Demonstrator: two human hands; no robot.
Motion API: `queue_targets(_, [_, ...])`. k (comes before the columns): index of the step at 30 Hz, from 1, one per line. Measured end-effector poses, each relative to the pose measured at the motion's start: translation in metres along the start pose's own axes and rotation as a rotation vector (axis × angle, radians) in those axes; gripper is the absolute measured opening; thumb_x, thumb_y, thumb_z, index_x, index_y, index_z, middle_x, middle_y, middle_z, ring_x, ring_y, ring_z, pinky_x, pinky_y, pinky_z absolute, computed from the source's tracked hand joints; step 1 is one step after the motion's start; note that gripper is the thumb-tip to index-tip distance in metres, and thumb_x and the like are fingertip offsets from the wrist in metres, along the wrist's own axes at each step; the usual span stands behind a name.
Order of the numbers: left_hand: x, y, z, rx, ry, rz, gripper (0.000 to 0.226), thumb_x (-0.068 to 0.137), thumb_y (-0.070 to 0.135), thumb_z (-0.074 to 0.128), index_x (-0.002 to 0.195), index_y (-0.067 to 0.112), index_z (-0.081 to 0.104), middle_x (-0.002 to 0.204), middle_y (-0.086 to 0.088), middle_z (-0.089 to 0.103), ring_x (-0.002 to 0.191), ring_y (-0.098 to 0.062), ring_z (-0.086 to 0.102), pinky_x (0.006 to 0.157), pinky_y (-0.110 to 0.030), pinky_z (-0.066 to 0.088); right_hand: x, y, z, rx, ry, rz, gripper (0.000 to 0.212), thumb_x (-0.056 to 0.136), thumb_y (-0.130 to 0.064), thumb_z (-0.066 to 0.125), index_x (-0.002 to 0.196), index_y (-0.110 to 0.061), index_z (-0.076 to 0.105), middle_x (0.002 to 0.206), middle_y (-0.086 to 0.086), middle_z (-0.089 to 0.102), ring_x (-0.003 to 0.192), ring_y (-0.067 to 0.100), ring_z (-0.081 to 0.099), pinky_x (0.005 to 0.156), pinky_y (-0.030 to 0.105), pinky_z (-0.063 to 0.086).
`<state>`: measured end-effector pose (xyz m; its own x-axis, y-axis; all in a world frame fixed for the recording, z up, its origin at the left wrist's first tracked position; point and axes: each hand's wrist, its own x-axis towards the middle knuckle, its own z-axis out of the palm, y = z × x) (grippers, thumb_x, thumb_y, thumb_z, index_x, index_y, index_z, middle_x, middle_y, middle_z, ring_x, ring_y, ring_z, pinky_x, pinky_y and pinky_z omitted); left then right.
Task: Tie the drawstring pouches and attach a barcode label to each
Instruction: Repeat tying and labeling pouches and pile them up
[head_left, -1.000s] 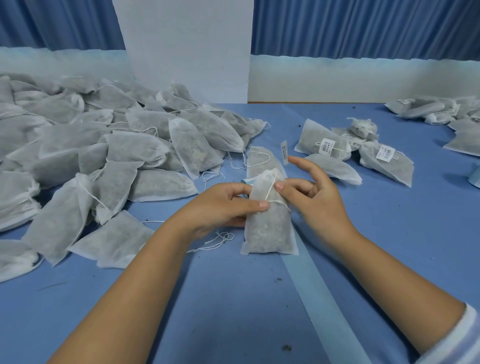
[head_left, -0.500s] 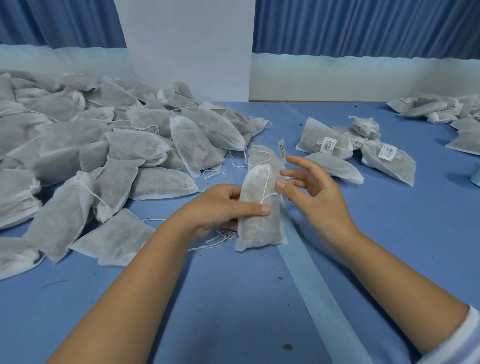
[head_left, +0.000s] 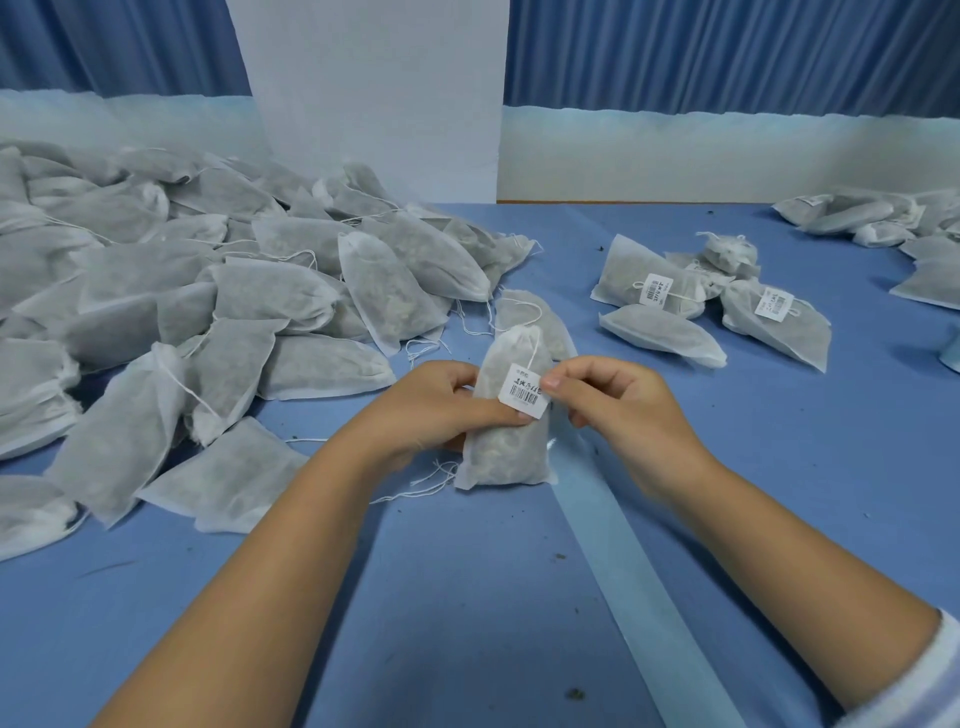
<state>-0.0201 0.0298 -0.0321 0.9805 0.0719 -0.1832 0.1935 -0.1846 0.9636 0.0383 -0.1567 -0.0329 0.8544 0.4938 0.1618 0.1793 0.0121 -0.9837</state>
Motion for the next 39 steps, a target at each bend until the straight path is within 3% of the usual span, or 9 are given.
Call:
queue_targets(6, [-0.001,0.0,0.002,-0.008,-0.058,0.028,0.039,0.071,0.027,0.088,0.106,0.016,0.073,0.098,-0.003,0.077,0.091,-0.015,0.074,0.065,-0.02,0.055,0.001,0.007,0.001,-0.087,0.082,-0.047,0.006,0.079,-0.013,0.079,0.079,-0.014,0.073,0.069,-0.009,0.063,0.066,0.003,0.051,0.063,0.013,0.043])
queue_targets(11, [-0.002,0.002,0.007,0.019,-0.05,0.036,0.051,0.067,0.055,0.082,0.093,0.012,0.073,0.082,-0.006,0.075,0.074,-0.011,0.07,0.063,-0.022,0.053,-0.001,0.009,0.002,-0.169,0.111,-0.106,0.012,0.078,-0.015,0.08,0.083,-0.01,0.071,0.07,-0.01,0.059,0.067,0.005,0.05,0.06,0.014,0.041])
queue_targets(15, [0.006,-0.001,0.012,0.02,0.091,0.0,0.054,0.089,0.057,0.062,0.092,0.003,0.07,0.075,-0.001,0.068,0.069,-0.017,0.064,0.069,-0.032,0.052,-0.001,0.008,0.005,-0.187,0.14,-0.133,0.019,0.077,-0.013,0.081,0.091,-0.017,0.069,0.079,-0.004,0.058,0.068,0.007,0.049,0.063,0.016,0.042])
queue_targets(20, [0.006,0.001,0.018,-0.151,0.071,0.043,0.047,0.092,0.052,0.06,0.088,0.007,0.075,0.084,-0.011,0.075,0.072,-0.017,0.07,0.062,-0.024,0.055,0.0,0.006,0.004,-0.046,0.194,-0.018,0.034,0.08,-0.026,0.077,0.111,-0.022,0.063,0.094,-0.003,0.064,0.077,0.003,0.06,0.07,0.014,0.049])
queue_targets(25, [0.002,0.003,0.02,-0.066,0.204,0.186,0.08,0.067,0.067,0.063,0.076,-0.013,0.058,0.064,-0.006,0.059,0.06,-0.017,0.054,0.063,-0.028,0.05,0.001,0.002,0.003,0.239,0.04,0.138,0.042,0.076,-0.031,0.073,0.11,-0.007,0.066,0.102,0.015,0.073,0.09,0.02,0.07,0.082,0.033,0.057])
queue_targets(30, [0.002,0.002,0.023,-0.016,0.27,0.22,0.079,0.069,0.068,0.064,0.067,-0.01,0.05,0.062,-0.008,0.048,0.059,-0.019,0.043,0.063,-0.033,0.039,0.001,0.001,0.003,0.208,0.032,0.096,0.024,0.089,-0.019,0.067,0.111,-0.009,0.065,0.096,0.008,0.075,0.087,0.016,0.07,0.075,0.026,0.057])
queue_targets(33, [0.007,-0.001,0.022,-0.03,0.371,0.222,0.065,0.085,0.059,0.065,0.055,0.005,0.042,0.057,-0.004,0.041,0.056,-0.017,0.038,0.062,-0.033,0.034,-0.003,-0.002,-0.001,0.058,-0.023,0.028,0.03,0.094,-0.016,0.061,0.122,-0.026,0.053,0.084,-0.008,0.073,0.075,0.006,0.068,0.06,0.018,0.053])
queue_targets(36, [0.011,-0.003,0.017,0.002,0.483,0.192,0.067,0.089,0.06,0.059,0.057,0.003,0.044,0.057,-0.007,0.043,0.056,-0.019,0.041,0.061,-0.036,0.039,-0.007,-0.006,-0.001,0.014,-0.197,-0.029,0.051,0.093,-0.009,0.063,0.129,-0.036,0.041,0.094,0.005,0.072,0.07,0.019,0.065,0.054,0.031,0.054])
queue_targets(39, [0.012,0.001,0.015,-0.128,0.501,0.07,0.077,0.094,0.066,0.042,0.07,-0.003,0.066,0.059,-0.002,0.066,0.05,-0.013,0.061,0.049,-0.027,0.051,-0.005,-0.005,0.002,0.068,-0.159,-0.034,0.024,0.092,-0.011,0.064,0.113,-0.022,0.057,0.093,0.019,0.07,0.07,0.023,0.059,0.054,0.027,0.052])
